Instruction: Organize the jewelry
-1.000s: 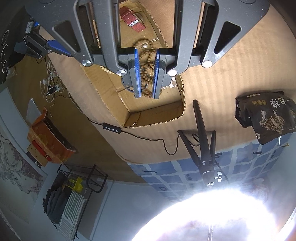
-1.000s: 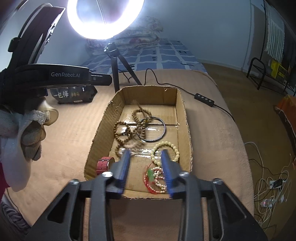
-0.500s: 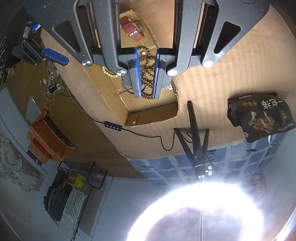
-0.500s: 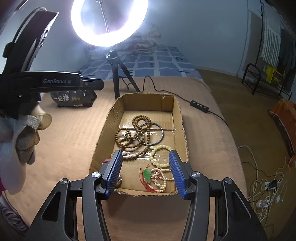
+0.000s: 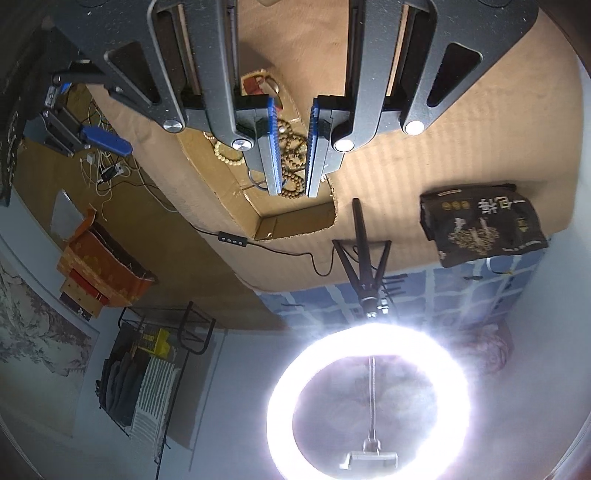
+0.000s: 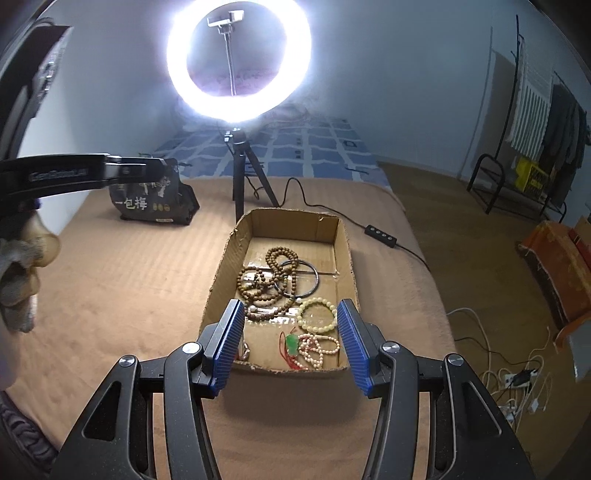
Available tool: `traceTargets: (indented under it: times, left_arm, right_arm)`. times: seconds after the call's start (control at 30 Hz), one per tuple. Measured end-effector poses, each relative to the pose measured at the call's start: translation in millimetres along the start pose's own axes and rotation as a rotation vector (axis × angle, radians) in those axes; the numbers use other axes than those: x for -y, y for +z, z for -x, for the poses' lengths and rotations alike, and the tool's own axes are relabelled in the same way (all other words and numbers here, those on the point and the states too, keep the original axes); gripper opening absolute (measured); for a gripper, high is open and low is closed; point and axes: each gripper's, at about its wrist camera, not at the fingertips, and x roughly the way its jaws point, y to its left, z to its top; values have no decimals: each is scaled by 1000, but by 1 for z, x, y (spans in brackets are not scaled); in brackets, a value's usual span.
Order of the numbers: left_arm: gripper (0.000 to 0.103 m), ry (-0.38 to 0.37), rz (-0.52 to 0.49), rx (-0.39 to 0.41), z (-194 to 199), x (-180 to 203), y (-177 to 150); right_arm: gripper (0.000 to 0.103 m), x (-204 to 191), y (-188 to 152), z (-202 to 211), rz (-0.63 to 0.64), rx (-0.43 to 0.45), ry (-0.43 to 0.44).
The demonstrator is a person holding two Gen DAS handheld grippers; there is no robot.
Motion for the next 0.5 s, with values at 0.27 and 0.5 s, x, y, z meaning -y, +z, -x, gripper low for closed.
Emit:
traceTargets:
  times: [0.27,0.5]
  left_arm:
    - [11,8,-22,45,52,5,-23]
    - [12,8,-28,74,80,8,-49]
  right_arm:
    - [51,-3,-4,30,-16,52,-20]
    - [58,-12,-11,51,-31,106,-30]
